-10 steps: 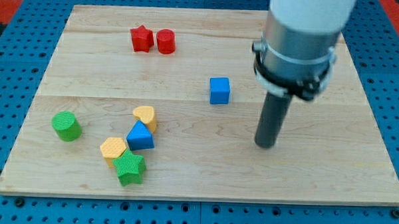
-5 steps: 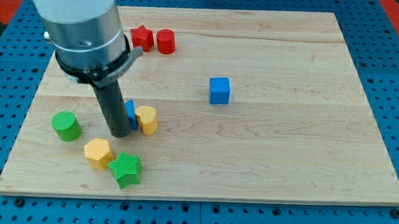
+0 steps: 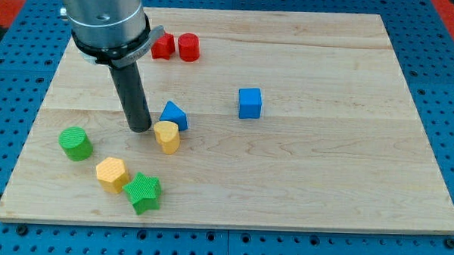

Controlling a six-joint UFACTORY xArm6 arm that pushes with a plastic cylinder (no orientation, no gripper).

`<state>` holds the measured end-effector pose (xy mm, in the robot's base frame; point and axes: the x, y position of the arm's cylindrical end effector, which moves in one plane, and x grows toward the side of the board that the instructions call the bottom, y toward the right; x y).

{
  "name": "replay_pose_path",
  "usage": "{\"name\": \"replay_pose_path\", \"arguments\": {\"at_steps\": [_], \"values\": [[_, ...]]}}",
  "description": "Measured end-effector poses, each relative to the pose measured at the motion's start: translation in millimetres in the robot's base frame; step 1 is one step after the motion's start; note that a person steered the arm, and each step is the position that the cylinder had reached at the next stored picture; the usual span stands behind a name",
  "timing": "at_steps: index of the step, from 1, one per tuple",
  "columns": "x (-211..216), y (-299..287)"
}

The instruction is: Push the blue triangle into the blue cube

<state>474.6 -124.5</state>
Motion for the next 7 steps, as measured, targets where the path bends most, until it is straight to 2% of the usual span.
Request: {"name": "replay_pose_path", "arguments": {"at_steps": [2, 3, 5, 7], "values": [[-2, 80], [-12, 90], [-28, 17], [-34, 90]]}}
